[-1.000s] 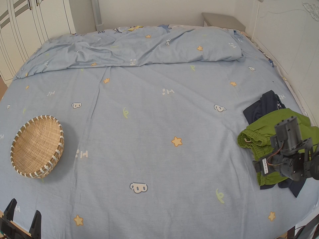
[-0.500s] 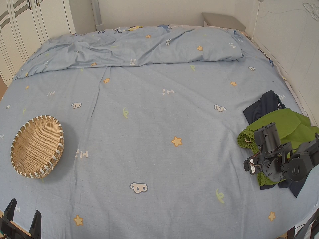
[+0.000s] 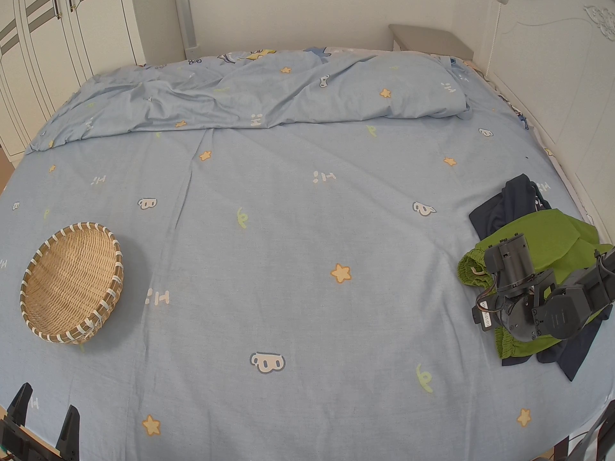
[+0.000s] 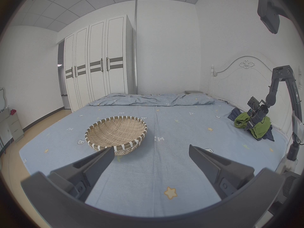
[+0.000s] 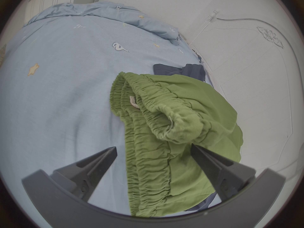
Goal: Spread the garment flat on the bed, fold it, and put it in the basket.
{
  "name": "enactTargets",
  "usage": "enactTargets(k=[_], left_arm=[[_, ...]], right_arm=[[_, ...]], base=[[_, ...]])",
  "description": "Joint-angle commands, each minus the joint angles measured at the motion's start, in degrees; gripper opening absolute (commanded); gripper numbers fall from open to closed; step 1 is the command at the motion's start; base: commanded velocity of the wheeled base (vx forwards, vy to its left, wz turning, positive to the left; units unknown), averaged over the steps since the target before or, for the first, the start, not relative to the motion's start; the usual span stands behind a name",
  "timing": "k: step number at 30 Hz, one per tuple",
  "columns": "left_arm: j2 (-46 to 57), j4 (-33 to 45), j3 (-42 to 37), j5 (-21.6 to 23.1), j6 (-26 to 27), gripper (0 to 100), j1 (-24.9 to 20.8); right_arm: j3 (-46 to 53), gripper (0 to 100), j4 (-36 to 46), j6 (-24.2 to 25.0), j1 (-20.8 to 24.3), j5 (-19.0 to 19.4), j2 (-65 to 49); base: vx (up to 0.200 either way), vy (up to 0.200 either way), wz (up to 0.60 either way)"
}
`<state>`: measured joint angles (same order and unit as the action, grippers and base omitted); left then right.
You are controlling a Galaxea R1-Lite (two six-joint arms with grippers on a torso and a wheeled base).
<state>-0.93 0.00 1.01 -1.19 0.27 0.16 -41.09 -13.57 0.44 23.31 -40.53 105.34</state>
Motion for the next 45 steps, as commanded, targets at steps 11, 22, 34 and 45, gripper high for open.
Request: enactTargets(k=[11, 22, 34, 45], left_arm=[[0.9, 0.0, -0.9, 0.0, 0.0, 100, 0.0], [0.9, 0.0, -0.9, 0.0, 0.0, 100, 0.0], [0.9, 0.0, -0.9, 0.0, 0.0, 100, 0.0], [0.9, 0.0, -0.9, 0.0, 0.0, 100, 0.0]], right_arm=[[-1.2, 0, -0.3, 0.0, -0.3, 0.0, 0.7], [-3.7, 0, 3.8, -0.8, -0.1, 0.8, -7.4], [-26.6, 0, 33.3, 4.6, 2.0, 11.4, -18.2], [-40.3, 0, 42.1, 15.2, 11.4, 24.5, -18.1]], base=[[0.000, 0.000, 0.00], [0.000, 0.000, 0.00], [0.000, 0.000, 0.00], [0.000, 0.000, 0.00]])
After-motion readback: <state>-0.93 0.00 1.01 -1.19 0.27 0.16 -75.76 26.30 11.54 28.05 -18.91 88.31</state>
